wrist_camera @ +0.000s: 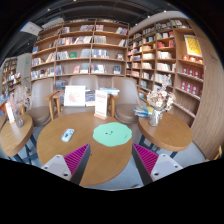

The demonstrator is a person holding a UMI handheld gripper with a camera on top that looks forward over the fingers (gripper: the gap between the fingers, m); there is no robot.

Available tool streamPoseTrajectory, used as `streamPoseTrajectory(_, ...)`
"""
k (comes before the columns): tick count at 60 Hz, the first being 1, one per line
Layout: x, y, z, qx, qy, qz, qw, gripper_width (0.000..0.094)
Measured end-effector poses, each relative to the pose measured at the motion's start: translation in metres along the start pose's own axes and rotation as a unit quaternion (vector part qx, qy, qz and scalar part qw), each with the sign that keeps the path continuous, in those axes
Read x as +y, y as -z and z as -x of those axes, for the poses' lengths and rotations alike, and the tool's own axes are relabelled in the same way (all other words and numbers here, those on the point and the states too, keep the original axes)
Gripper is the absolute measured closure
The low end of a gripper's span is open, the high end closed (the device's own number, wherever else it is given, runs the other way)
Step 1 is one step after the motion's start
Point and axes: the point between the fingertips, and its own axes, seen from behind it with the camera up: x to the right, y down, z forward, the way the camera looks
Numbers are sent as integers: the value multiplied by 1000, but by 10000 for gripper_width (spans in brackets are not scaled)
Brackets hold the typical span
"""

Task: Arrange mouse

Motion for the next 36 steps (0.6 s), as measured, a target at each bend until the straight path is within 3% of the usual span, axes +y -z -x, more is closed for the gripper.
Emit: streamPoseTrajectory(36,47,-52,174,-103,49,39,993,84)
